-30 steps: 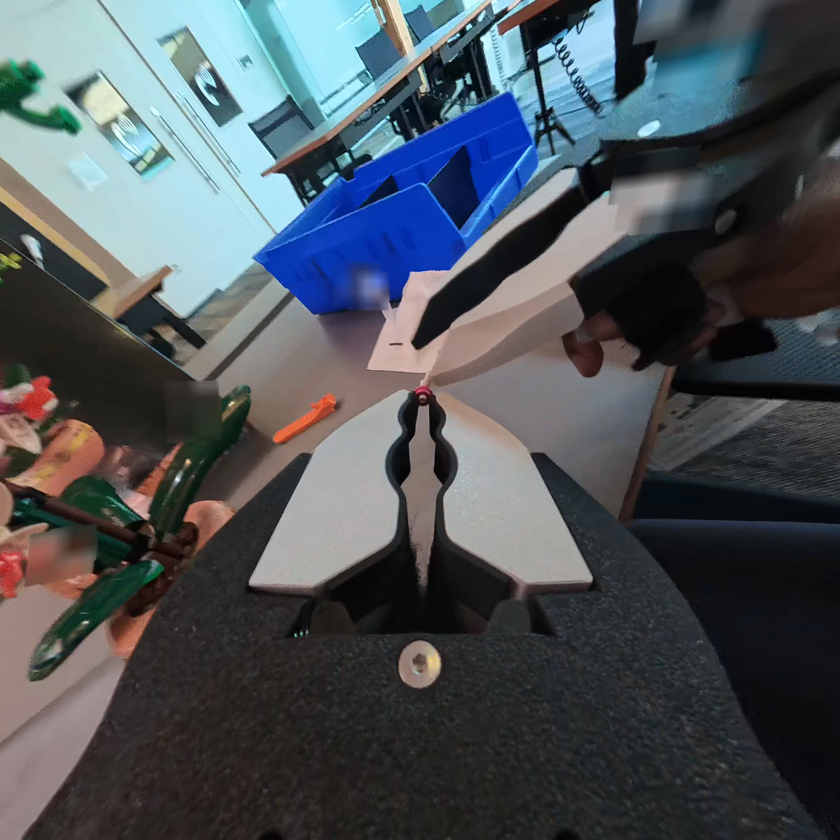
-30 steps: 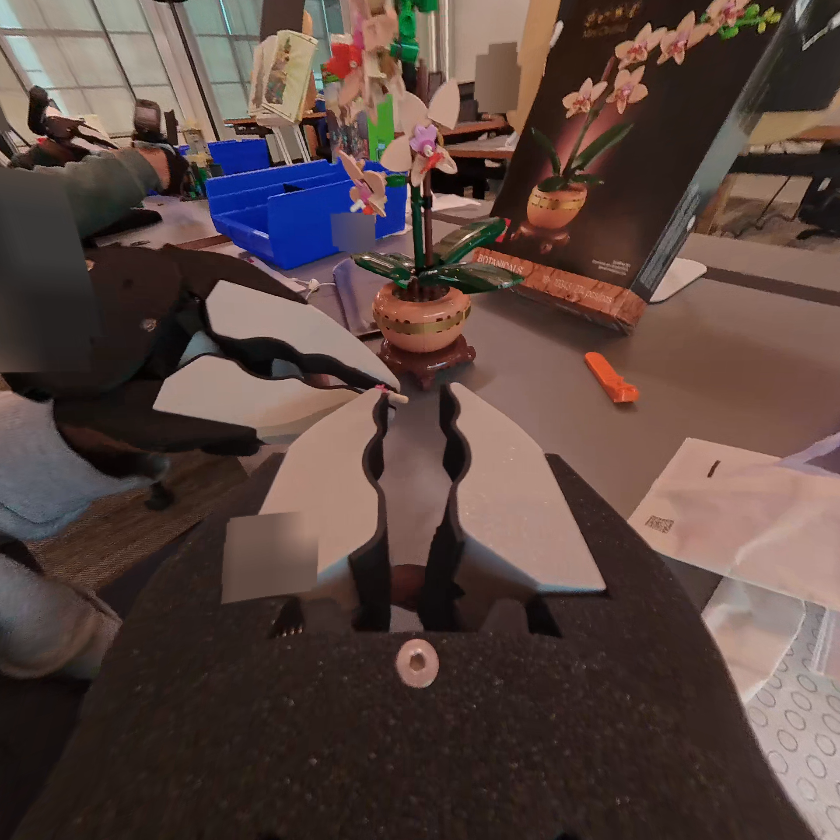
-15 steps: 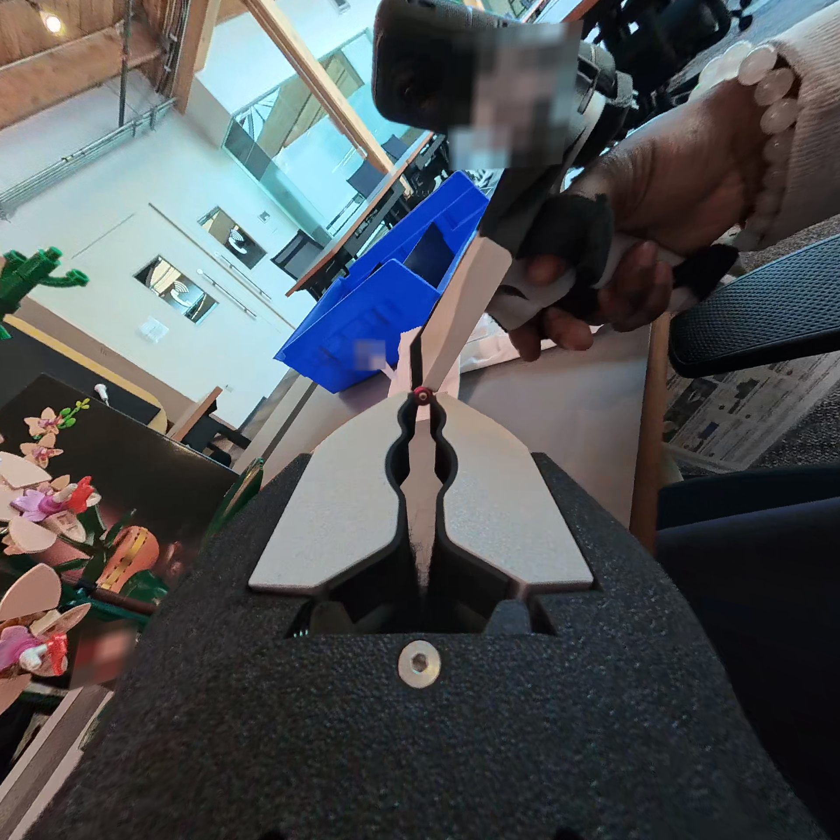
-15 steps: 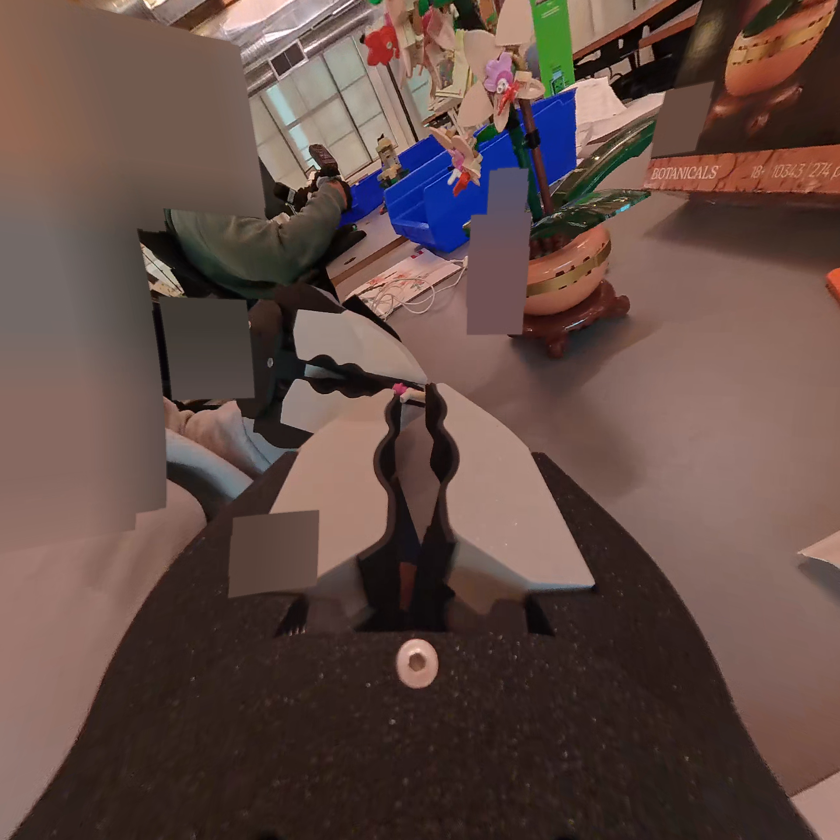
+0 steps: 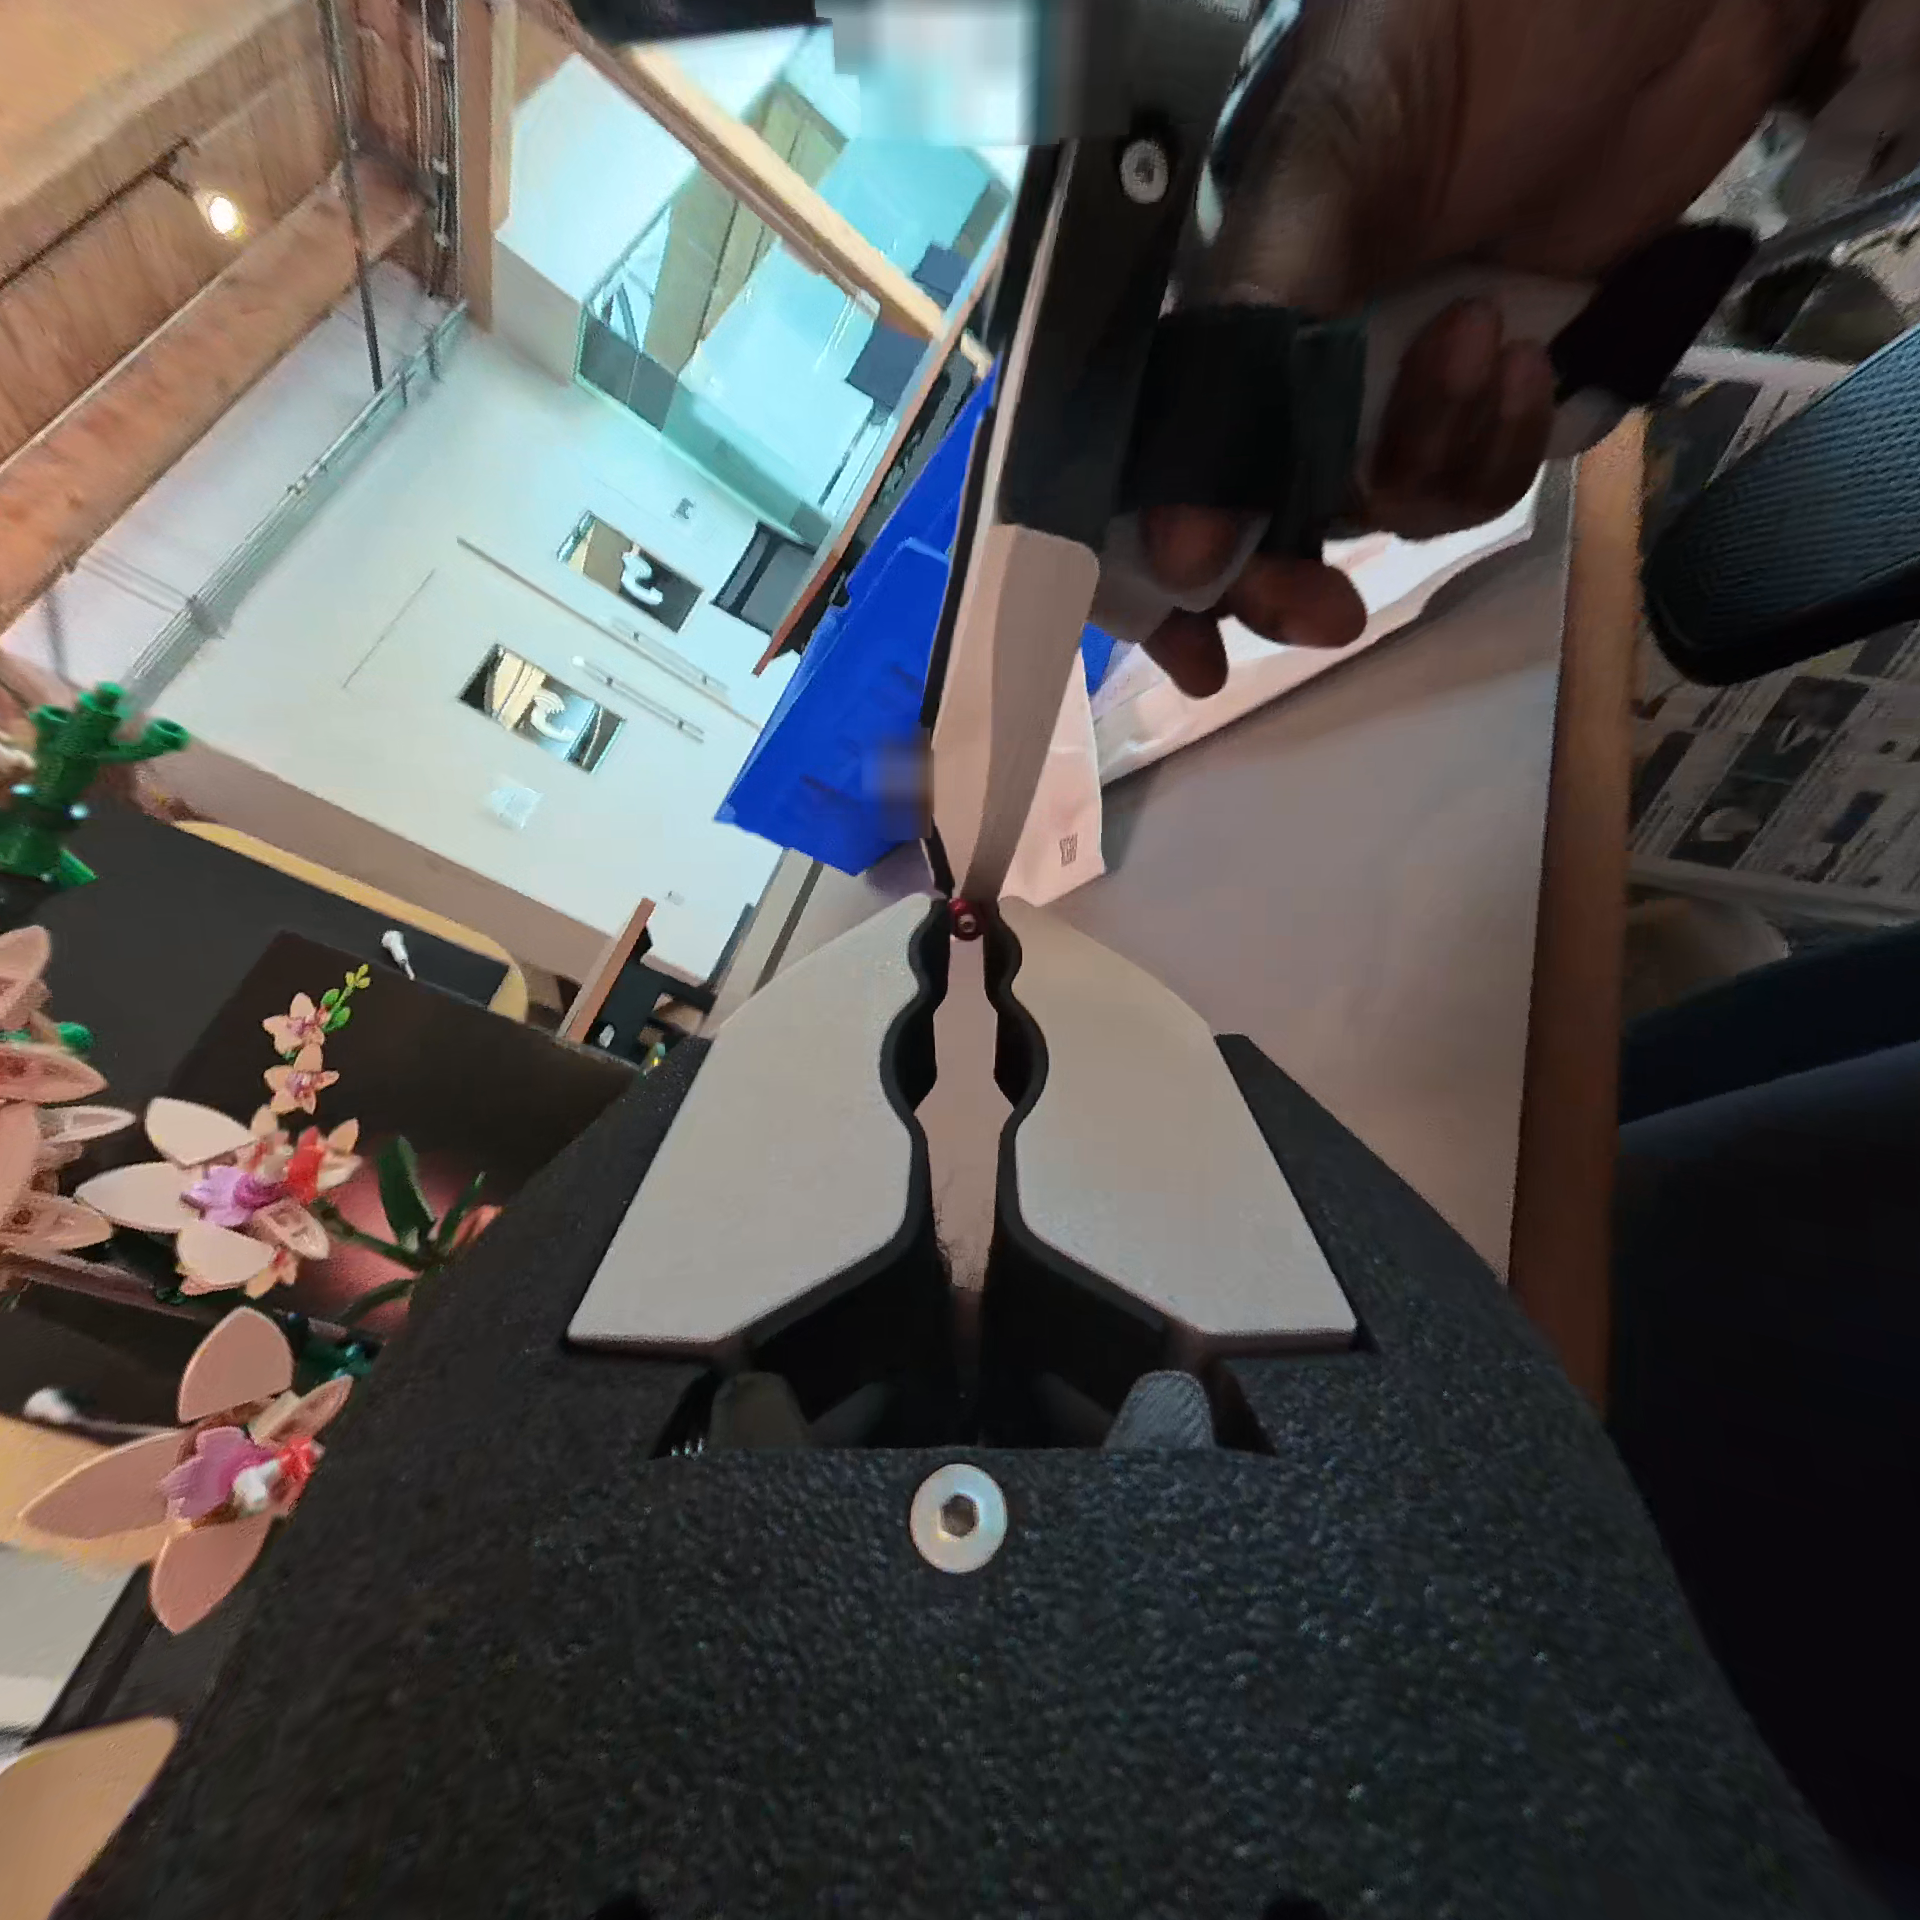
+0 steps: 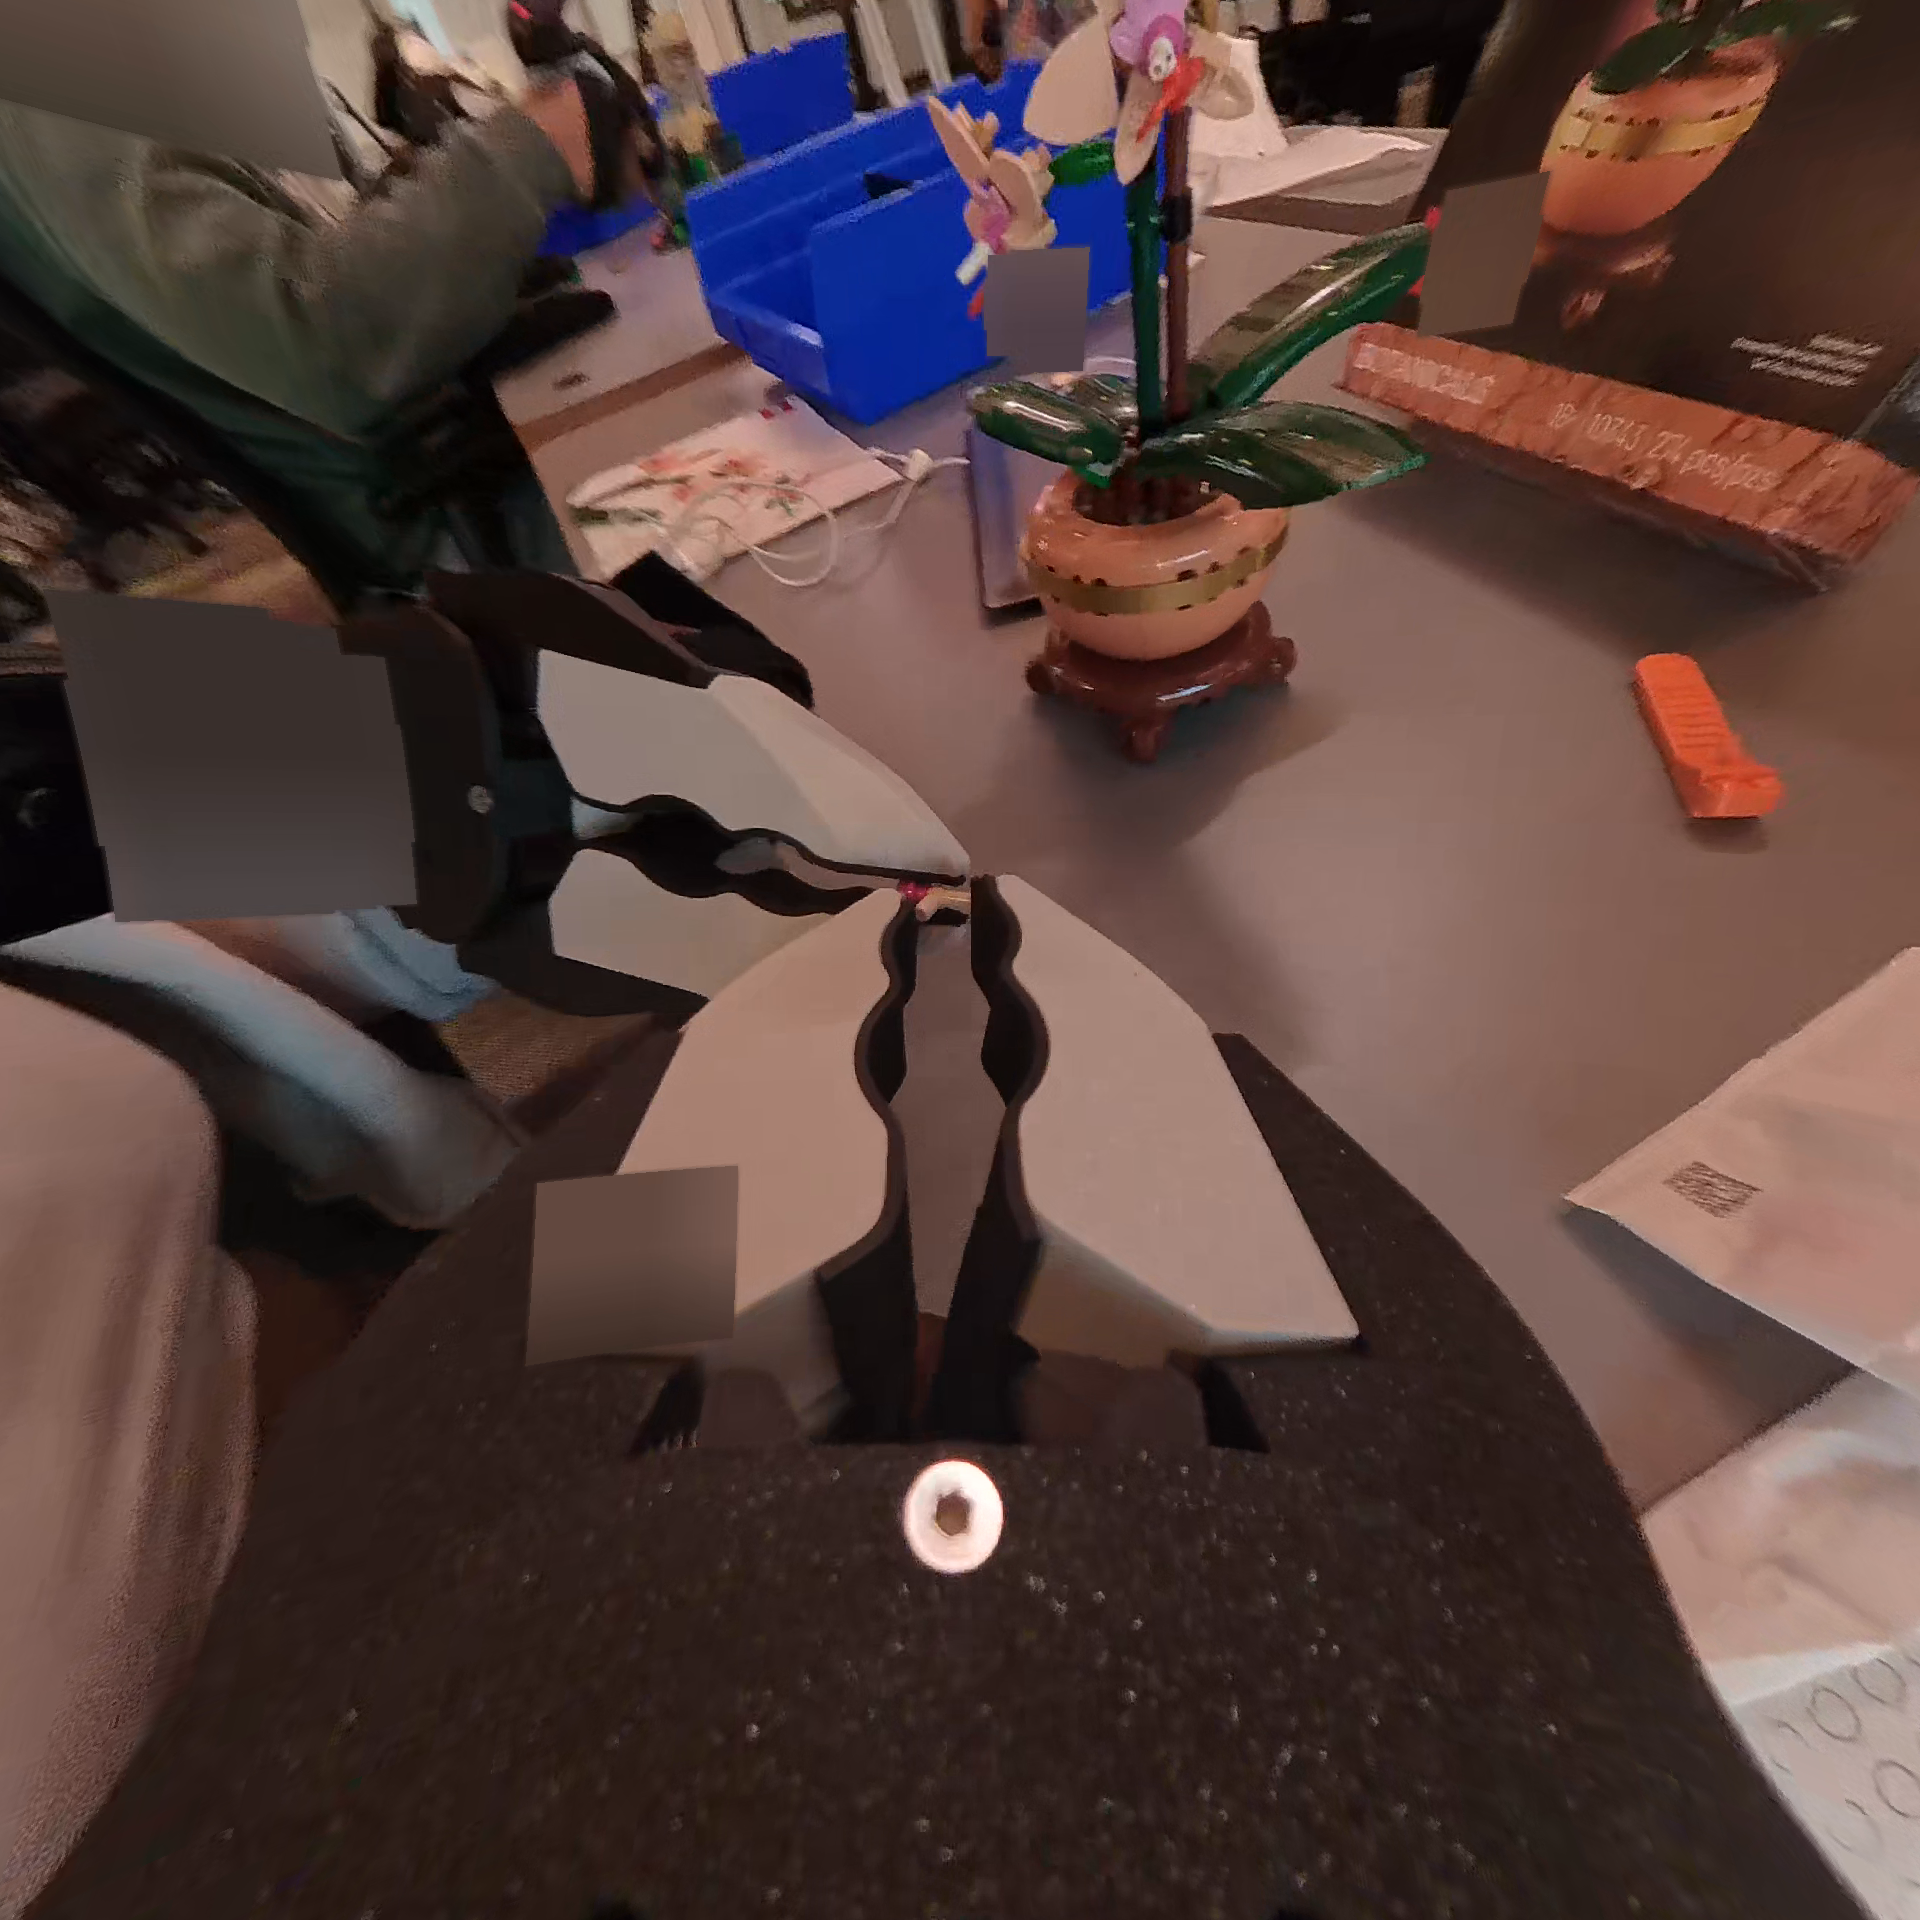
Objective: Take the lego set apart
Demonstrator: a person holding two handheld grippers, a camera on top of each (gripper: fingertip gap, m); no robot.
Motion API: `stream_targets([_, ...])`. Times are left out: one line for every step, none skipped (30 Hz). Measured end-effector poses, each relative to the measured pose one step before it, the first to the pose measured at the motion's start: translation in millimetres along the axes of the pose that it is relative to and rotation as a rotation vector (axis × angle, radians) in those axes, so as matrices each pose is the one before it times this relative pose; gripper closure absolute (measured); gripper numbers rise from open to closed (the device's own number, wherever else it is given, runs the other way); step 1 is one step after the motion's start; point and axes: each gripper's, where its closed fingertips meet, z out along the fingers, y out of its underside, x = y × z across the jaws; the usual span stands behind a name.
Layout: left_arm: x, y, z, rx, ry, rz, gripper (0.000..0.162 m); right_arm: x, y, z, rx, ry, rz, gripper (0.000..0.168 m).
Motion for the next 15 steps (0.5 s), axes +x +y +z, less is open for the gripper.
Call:
stream_targets([1.40, 3.91, 1.94, -0.0265, -0.0098, 0.0060, 0.157, 3.21, 2.16, 1.49, -0.0162, 0.0446, -0.0268, 0.159])
stream_targets([1.71, 3.21, 1.73, -0.0197, -0.0111, 0.0032, 0.157, 2.93, 2.12, 1.74, -0.0133, 0.0451, -0.0265, 0.162])
stream_targets([4.72, -1.02, 0.74, 0.0051, 0.0078, -0.0110, 0.157, 5.45, 1.54, 1.08, -0.0050, 0.0643, -0.0392, 0.168])
stream_targets([10.35, -7.78, -0.58, 0.0372, 0.0409, -0.0225, 0.157, 17.60, 4.75, -0.48, -0.0272, 0.1404, -0.0626, 0.168])
stream_targets([4.97, -4.09, 1.11, -0.0005, -0.0038, -0.0282, 0.157, 2.86, 4.49, 1.57, -0.0184, 0.0235, -0.0333, 0.168])
stream_targets([1.73, 4.04, 2.30, -0.0327, -0.0194, 0.0151, 0.157, -7.40, 2.58, 2.07, -0.0110, -0.0594, 0.0700, 0.168])
stream_targets([-0.20, 5.16, 1.12, -0.0164, -0.0149, 0.0109, 0.157, 0.17, 3.19, 0.48, -0.0055, -0.0223, 0.0371, 0.168])
stream_targets([0.09, 3.10, 0.07, 0.0037, 0.0095, -0.0266, 0.157, 5.51, 3.04, -1.38, -0.0022, 0.0093, 0.0285, 0.168])
stream_targets([-2.99, 1.27, -1.22, 0.0116, 0.0007, -0.0329, 0.157, 5.90, -0.07, -2.80, 0.0141, 0.0079, 0.0183, 0.168])
stream_targets([-7.84, 2.16, -1.68, 0.0023, -0.0284, -0.0226, 0.157, -0.58, -3.88, -3.24, 0.0362, -0.0339, 0.0192, 0.168])
stream_targets([-8.06, 1.41, -1.50, 0.0083, -0.0253, -0.0246, 0.157, -5.59, -4.12, -1.82, 0.0266, -0.0688, 0.0458, 0.164])
stream_targets([-8.19, -1.65, -2.14, 0.0289, -0.0253, -0.0361, 0.157, -10.91, -2.39, 0.42, 0.0050, -0.1067, 0.0633, 0.147])
stream_targets([-6.40, -4.50, -2.70, 0.0446, -0.0145, -0.0410, 0.157, -10.37, -2.03, 2.17, -0.0017, -0.1045, 0.0761, 0.136])
stream_targets([-2.39, -5.29, -2.74, 0.0447, 0.0097, -0.0392, 0.157, -8.86, -3.67, 3.01, 0.0147, -0.0893, 0.0623, 0.137])
stream_targets([-3.92, -2.35, -2.08, 0.0161, -0.0087, -0.0339, 0.157, -7.61, -5.27, 3.19, 0.0281, -0.0736, 0.0412, 0.139])
